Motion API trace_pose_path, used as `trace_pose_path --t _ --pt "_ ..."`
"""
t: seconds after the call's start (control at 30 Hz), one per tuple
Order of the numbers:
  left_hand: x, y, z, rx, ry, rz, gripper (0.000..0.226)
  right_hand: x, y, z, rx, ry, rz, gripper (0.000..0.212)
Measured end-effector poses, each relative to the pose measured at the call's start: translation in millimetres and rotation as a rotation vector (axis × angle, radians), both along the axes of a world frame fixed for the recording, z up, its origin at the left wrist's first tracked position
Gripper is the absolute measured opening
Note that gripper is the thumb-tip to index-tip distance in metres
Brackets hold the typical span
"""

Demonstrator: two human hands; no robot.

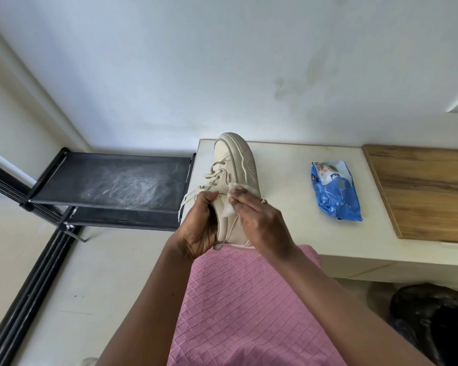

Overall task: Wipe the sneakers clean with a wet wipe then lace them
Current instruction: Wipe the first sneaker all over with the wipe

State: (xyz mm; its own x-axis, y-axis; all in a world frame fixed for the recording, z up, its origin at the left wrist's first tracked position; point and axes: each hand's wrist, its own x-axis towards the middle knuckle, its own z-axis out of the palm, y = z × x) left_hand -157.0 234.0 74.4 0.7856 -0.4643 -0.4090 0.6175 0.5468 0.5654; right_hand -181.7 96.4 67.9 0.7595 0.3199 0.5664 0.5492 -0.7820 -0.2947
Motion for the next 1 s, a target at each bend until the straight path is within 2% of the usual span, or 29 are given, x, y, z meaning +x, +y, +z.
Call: trace_pose_path --t 0.1,0.23,0.37,0.5,0.6,0.7,0.8,0.87,1.0 --pt "-4.2 -5.6 5.5 0.077 -0.016 -0.045 0.042 30.8 -5.3 12.4 -0.016 -0.021 -0.102 0.027" --pt "-7.1 -10.4 9.4 0.121 -0.022 -0.072 0.053 43.4 -2.7 19.9 0.028 -0.021 -0.177 0.022" --pt "-3.9 -5.6 8.9 0.147 -0.099 -0.079 0.082 13.2 7.8 14.2 0.119 0.027 -0.041 0.024" --pt "0.8 -1.9 0.9 0.208 -0.162 -0.094 0.105 -10.3 2.7 -0.7 0.044 -0.084 0.204 0.02" --pt "-1.0 -4.4 -1.1 0.179 -0.176 -0.109 0.096 3.0 -7.8 -1.5 -0.009 -0.121 0.212 0.022" --pt "-6.5 -11.3 4.1 0.185 -0.182 -0.129 0.087 27.0 -9.0 8.0 0.024 -0.098 0.027 0.015" --pt "-9.6 -13.3 4.4 0.204 -0.168 -0.152 0.09 32.4 -0.6 11.6 0.023 -0.032 -0.106 0.016" --pt "-9.1 -12.2 1.3 0.196 -0.172 -0.167 0.096 19.5 5.9 9.9 0.054 -0.023 -0.079 0.02" --pt "-8.2 -5.0 -4.9 0.165 -0.156 -0.151 0.102 -12.0 1.1 -3.7 0.06 -0.085 0.158 0.021"
